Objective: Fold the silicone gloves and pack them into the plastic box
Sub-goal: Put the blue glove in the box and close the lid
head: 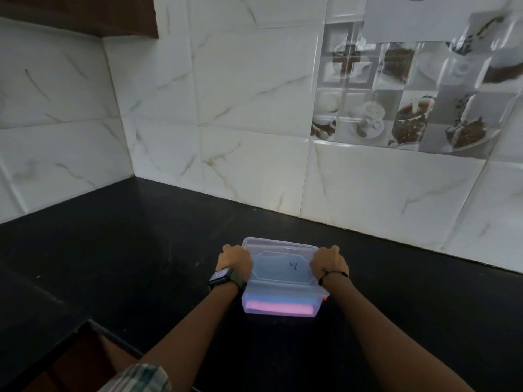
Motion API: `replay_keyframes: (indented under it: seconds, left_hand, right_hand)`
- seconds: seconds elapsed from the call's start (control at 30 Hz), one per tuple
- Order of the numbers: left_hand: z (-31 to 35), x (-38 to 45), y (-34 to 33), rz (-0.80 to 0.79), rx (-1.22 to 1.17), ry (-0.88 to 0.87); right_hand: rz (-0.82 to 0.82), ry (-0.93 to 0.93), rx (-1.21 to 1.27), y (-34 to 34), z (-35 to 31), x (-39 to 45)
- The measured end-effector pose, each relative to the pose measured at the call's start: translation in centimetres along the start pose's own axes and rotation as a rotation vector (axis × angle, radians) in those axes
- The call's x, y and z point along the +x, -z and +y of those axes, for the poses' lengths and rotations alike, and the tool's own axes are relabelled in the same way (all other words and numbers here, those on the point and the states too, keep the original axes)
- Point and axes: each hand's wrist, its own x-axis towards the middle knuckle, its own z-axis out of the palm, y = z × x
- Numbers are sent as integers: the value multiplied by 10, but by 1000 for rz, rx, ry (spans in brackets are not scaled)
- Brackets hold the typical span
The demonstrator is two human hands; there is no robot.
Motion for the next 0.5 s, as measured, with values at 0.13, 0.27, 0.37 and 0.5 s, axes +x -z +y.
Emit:
replay_keyframes:
  seconds: [0.13,0.27,0.37,0.5]
  left_hand:
    - [-1,-1,-10,-50,65,24]
    - [3,3,-10,-93,24,78]
    - [6,5,-9,-111,-90,147]
    - [7,8,-16,-125,-168,186]
  right_hand:
    - [39,9,-63,-9,3,-2]
    - [38,7,-103,-12,3,0]
    - [21,-26,-80,-12,3,5]
    - [-24,-108,27,-17,8,9]
